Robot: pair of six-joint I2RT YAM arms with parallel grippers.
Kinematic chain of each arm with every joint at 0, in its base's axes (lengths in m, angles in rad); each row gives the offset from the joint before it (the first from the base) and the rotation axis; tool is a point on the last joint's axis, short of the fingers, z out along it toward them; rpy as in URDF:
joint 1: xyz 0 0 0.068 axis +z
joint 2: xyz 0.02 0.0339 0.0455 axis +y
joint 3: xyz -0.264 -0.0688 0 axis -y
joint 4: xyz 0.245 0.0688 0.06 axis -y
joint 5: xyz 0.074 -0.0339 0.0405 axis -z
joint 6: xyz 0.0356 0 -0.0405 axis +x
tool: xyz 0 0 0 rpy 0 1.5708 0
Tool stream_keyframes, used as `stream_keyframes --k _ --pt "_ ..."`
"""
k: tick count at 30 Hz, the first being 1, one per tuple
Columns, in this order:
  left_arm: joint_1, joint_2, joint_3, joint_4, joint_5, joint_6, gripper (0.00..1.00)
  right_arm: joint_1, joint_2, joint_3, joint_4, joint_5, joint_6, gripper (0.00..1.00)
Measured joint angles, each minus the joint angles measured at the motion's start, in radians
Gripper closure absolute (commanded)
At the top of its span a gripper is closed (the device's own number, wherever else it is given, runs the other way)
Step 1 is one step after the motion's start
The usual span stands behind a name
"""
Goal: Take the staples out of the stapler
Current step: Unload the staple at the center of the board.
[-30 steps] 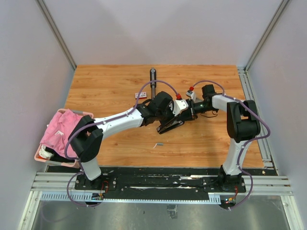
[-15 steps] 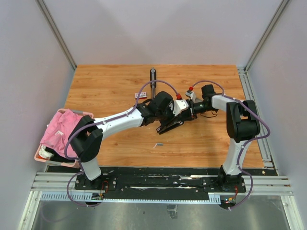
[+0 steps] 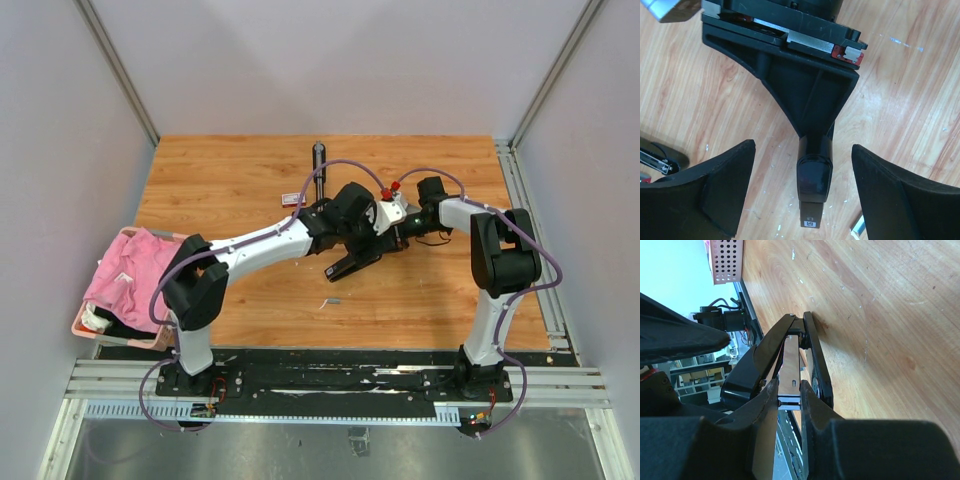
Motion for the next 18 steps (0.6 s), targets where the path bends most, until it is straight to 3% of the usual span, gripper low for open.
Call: stream_keyframes --k 10,15,18 --pt "-0.003 0.058 0.025 -0.043 0.006 0.023 0.25 0.000 0.000 0.000 0.000 -0.002 0.000 0.90" --pt "-0.005 0.094 0.058 -0.062 0.006 0.023 0.34 0.000 0.000 0.000 0.000 -0.002 0.000 0.90" --pt "-0.007 0.106 0.062 -0.069 0.005 0.023 0.48 0.000 0.000 0.000 0.000 -0.002 0.000 0.91"
